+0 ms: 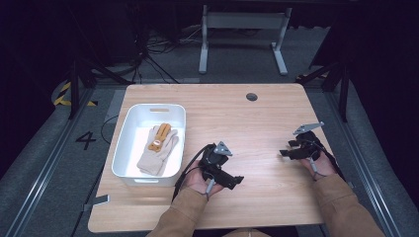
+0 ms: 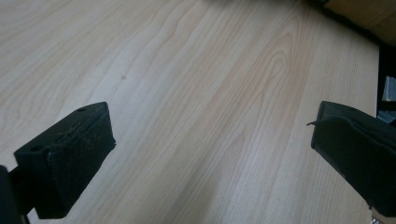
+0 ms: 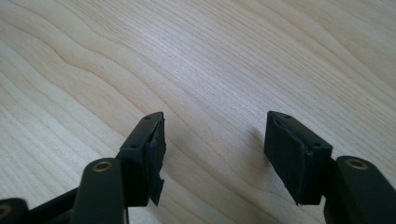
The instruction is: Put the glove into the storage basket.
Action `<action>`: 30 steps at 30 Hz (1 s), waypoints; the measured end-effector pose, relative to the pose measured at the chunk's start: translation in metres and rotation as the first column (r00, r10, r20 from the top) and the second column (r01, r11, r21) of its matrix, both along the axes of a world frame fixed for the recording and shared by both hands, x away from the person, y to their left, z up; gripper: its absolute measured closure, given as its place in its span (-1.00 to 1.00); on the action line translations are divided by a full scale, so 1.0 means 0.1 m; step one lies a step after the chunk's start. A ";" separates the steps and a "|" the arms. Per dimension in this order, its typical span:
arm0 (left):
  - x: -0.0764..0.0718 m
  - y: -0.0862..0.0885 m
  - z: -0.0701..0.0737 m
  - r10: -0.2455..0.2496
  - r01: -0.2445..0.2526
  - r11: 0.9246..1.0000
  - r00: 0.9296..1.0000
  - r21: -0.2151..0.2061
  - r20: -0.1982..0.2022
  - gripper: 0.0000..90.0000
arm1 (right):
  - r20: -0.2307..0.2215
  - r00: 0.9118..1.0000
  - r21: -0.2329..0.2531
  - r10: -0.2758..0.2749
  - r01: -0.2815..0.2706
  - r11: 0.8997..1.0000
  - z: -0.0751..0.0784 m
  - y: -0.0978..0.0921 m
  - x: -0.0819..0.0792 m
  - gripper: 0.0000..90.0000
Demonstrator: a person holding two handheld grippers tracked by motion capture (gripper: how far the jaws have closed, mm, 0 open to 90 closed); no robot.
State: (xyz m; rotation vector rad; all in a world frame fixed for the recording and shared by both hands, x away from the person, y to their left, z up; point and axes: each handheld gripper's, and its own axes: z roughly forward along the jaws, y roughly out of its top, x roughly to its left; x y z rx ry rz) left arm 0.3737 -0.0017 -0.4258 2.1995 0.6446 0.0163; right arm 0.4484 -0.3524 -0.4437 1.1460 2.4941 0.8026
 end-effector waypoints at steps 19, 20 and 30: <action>-0.02 -0.04 -0.38 0.003 -0.005 0.995 1.000 0.102 0.017 -1.00 | 0.000 1.000 0.005 0.027 -0.027 1.000 -0.02 0.02 0.00 -0.14; -0.02 -0.04 -0.38 0.003 -0.005 0.994 1.000 0.107 0.021 -1.00 | -0.002 1.000 0.006 0.027 -0.027 1.000 -0.02 0.03 0.00 -0.14; -0.04 -0.05 -0.37 0.003 -0.008 0.994 0.999 0.112 0.043 -1.00 | 0.005 0.999 -0.002 0.037 -0.037 0.999 -0.03 0.06 -0.01 -0.14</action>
